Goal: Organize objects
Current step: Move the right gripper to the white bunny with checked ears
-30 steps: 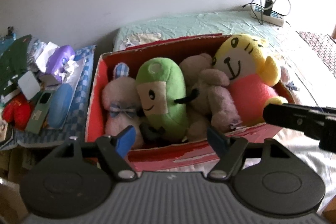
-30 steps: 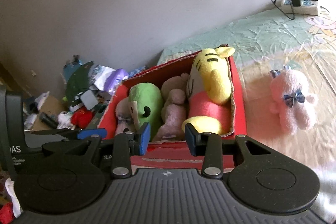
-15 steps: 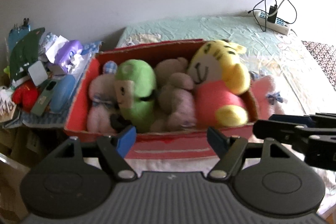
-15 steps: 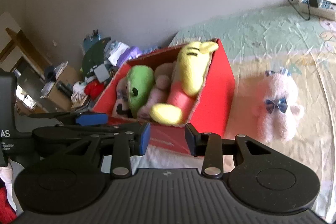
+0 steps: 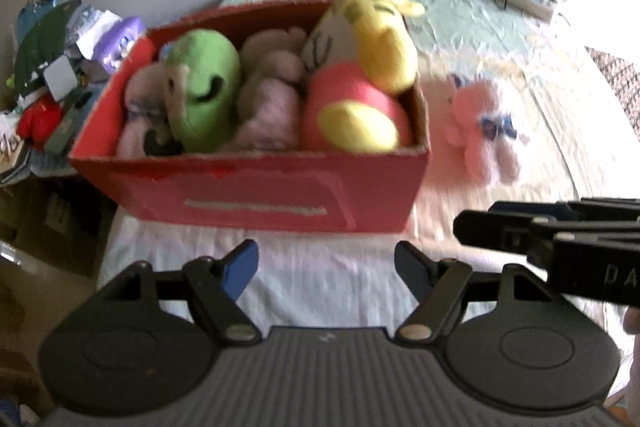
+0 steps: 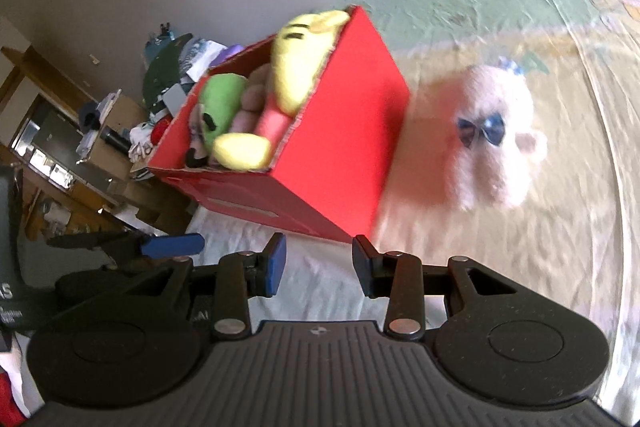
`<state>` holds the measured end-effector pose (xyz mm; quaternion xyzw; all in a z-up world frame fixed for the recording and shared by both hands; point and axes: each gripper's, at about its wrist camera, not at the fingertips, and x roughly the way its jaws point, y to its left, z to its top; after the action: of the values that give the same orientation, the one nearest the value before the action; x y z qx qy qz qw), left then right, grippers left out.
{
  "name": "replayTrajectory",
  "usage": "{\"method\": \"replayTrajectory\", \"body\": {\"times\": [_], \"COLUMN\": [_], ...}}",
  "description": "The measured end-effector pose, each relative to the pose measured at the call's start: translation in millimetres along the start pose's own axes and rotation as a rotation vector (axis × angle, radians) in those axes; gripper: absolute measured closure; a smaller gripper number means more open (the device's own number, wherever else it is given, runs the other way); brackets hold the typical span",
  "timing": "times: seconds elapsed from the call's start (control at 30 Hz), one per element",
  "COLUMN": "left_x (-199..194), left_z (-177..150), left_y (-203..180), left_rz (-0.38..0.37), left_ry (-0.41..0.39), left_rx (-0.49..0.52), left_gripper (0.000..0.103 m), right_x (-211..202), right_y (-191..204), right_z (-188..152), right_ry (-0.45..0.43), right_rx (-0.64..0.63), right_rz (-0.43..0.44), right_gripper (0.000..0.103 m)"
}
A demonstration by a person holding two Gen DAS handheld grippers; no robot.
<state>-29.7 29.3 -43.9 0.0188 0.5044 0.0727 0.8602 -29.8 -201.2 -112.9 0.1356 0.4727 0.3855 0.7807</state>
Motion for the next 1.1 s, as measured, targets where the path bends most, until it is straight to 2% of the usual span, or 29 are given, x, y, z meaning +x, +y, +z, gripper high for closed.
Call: {"method": "replayTrajectory", "body": {"times": [0.17, 0.33, 0.57, 0.87, 1.0, 1.1], "left_x": [13.3, 26.6, 38.1, 41.8, 46.3, 48.5], "left_z": [-4.2, -3.0, -2.8, -7.5, -10.4, -10.7], "left_y": [-13.4, -21.8, -35.7, -53.4, -68.9, -81.0], "left_rz": [-0.013, -0.057, -0.169, -0.365, -0.404, -0.391], "left_ry": [0.038, 0.05, 0.041, -0.02, -0.02, -0.032], "left_rx": [0.041, 0.096, 0.214, 0.379, 0.435, 0.469], "left_gripper": [0.026, 0.026, 0.026, 0.026, 0.026, 0.026], "right_x": [0.5, -1.0, -4.6, -12.0, -17.0, -23.0], "right_y": [-7.9, -13.6, -26.8, -36.6, -43.4, -53.6], "right_z": [-4.6, -7.7, -9.4, -22.7, -30.8, -32.4], "right_ry": [-0.002, -0.017, -0.067, -0.14, -0.16, -0.18], "right_rx": [0.041, 0.084, 0.194, 0.301, 0.335, 0.367], "right_rz": [-0.036, -0.104, -0.193, -0.299, -0.325, -0.33], "right_gripper": [0.063, 0.063, 0.063, 0.063, 0.063, 0.063]}}
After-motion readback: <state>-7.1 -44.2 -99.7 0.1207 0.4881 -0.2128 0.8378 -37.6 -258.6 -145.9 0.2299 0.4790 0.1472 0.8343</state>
